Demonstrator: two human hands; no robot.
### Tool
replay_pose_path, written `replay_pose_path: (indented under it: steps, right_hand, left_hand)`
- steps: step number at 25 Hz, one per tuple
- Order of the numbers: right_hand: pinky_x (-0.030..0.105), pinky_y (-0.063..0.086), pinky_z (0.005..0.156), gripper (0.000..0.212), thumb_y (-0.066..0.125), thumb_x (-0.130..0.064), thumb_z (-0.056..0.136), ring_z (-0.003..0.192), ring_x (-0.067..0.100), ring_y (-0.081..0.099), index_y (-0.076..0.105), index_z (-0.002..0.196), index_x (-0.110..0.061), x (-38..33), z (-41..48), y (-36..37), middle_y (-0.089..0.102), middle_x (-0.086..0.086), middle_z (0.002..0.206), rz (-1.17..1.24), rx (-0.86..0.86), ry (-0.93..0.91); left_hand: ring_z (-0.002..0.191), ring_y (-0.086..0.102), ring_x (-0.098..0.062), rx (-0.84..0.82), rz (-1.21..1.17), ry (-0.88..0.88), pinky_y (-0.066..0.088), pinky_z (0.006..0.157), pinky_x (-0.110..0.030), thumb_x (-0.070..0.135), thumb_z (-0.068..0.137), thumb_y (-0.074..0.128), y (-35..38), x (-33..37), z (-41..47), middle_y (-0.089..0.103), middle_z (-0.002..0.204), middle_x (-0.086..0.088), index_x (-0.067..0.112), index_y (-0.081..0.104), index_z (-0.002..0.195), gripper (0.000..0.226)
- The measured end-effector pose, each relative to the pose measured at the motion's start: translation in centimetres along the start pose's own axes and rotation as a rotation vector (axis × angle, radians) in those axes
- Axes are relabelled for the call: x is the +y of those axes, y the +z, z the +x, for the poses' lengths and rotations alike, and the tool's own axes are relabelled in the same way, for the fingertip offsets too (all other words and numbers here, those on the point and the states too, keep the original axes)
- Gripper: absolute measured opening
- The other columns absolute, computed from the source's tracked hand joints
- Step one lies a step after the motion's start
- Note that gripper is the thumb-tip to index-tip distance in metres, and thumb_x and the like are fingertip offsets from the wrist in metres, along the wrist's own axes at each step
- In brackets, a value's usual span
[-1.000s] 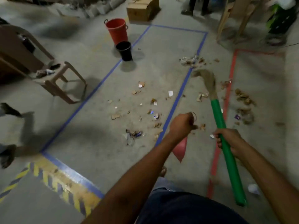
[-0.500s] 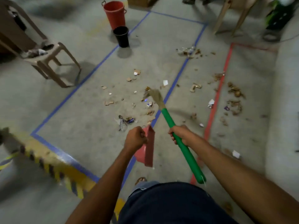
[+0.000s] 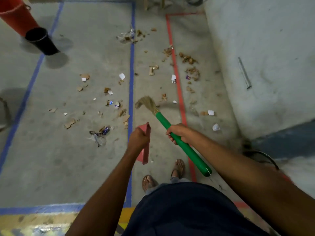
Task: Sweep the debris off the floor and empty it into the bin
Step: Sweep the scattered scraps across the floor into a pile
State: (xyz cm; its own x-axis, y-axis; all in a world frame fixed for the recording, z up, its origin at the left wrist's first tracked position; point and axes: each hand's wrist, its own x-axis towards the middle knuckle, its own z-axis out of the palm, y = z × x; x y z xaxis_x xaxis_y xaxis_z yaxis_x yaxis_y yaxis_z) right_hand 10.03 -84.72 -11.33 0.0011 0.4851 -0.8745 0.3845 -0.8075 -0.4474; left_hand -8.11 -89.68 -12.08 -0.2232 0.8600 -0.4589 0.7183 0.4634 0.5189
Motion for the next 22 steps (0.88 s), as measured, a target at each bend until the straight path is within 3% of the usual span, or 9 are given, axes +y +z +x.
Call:
replay_pose_path:
  steps: [2, 4, 7, 11, 14, 16, 19, 22]
  right_hand:
    - [0.02, 0.04, 0.039, 0.011, 0.06, -0.003, 0.09, 0.038, 0.015, 0.048, 0.057, 0.08, -0.005, 3.1, -0.8, -2.0, 0.054, 0.007, 0.053, 0.092, 0.054, 0.031]
    - [0.018, 0.04, 0.038, 0.014, 0.061, -0.003, 0.088, 0.032, 0.014, 0.046, 0.056, 0.075, -0.005, 6.3, -2.0, -4.1, 0.053, 0.006, 0.045, 0.176, 0.115, 0.045]
    - [0.022, 0.041, 0.041, 0.014, 0.062, -0.002, 0.086, 0.038, 0.018, 0.047, 0.059, 0.073, -0.004, 11.2, -3.6, -7.6, 0.054, 0.01, 0.051, 0.313, 0.246, 0.062]
    - [0.021, 0.038, 0.04, 0.021, 0.058, -0.006, 0.09, 0.044, 0.017, 0.044, 0.053, 0.07, -0.007, 15.0, -3.9, -11.6, 0.05, 0.007, 0.057, 0.47, 0.308, 0.12]
    - [0.02, 0.036, 0.038, 0.026, 0.053, -0.005, 0.092, 0.044, 0.016, 0.042, 0.048, 0.067, -0.009, 15.9, -4.1, -14.3, 0.046, 0.005, 0.056, 0.574, 0.315, 0.145]
    - [0.02, 0.037, 0.037, 0.025, 0.052, -0.003, 0.092, 0.045, 0.016, 0.042, 0.048, 0.068, -0.008, 17.1, -3.9, -16.6, 0.047, 0.006, 0.057, 0.648, 0.323, 0.135]
    - [0.018, 0.039, 0.035, 0.02, 0.051, -0.002, 0.092, 0.038, 0.014, 0.044, 0.05, 0.073, -0.008, 19.5, -4.1, -20.1, 0.047, 0.006, 0.057, 0.767, 0.319, 0.135]
    - [0.02, 0.039, 0.035, 0.021, 0.05, -0.005, 0.093, 0.035, 0.017, 0.043, 0.05, 0.072, -0.009, 24.0, -3.6, -22.3, 0.048, 0.006, 0.048, 0.788, 0.354, 0.184]
  left_hand:
    - [0.076, 0.063, -0.024, -0.043, -0.063, 0.018, 0.037, 0.051, -0.019, 0.012, 0.094, 0.064, 2.4, 1.3, 0.1, 0.059, 0.073, -0.003, 0.0, 0.067, 0.095, 0.013]
    - [0.088, 0.061, -0.029, -0.097, -0.165, -0.028, 0.043, 0.068, -0.03, 0.024, 0.096, 0.065, 4.4, 2.6, -0.3, 0.063, 0.093, -0.01, 0.002, 0.059, 0.106, 0.025]
    - [0.108, 0.062, -0.036, -0.248, -0.161, 0.0, 0.047, 0.085, -0.038, 0.025, 0.092, 0.068, 7.5, 5.1, -1.5, 0.064, 0.116, -0.019, 0.003, 0.054, 0.121, 0.039]
    - [0.117, 0.061, -0.038, -0.332, -0.124, 0.156, 0.05, 0.095, -0.042, 0.024, 0.098, 0.059, 10.7, 9.6, -3.1, 0.064, 0.125, -0.02, 0.003, 0.055, 0.125, 0.034]
    - [0.109, 0.064, -0.035, -0.372, -0.039, 0.245, 0.052, 0.089, -0.04, 0.026, 0.094, 0.063, 13.1, 13.4, -3.1, 0.07, 0.115, -0.015, 0.007, 0.065, 0.116, 0.029]
    - [0.089, 0.068, -0.029, -0.395, 0.0, 0.281, 0.055, 0.079, -0.04, 0.027, 0.089, 0.068, 15.1, 15.7, -3.1, 0.073, 0.09, -0.009, 0.007, 0.071, 0.093, 0.02]
    - [0.064, 0.063, -0.022, -0.363, 0.097, 0.34, 0.047, 0.061, -0.033, 0.035, 0.086, 0.075, 17.1, 18.0, -4.6, 0.062, 0.062, -0.003, 0.01, 0.064, 0.065, 0.034]
    - [0.071, 0.064, -0.023, -0.339, 0.119, 0.293, 0.04, 0.055, -0.029, 0.027, 0.081, 0.078, 20.3, 18.0, -5.1, 0.058, 0.066, 0.002, 0.013, 0.058, 0.074, 0.025]
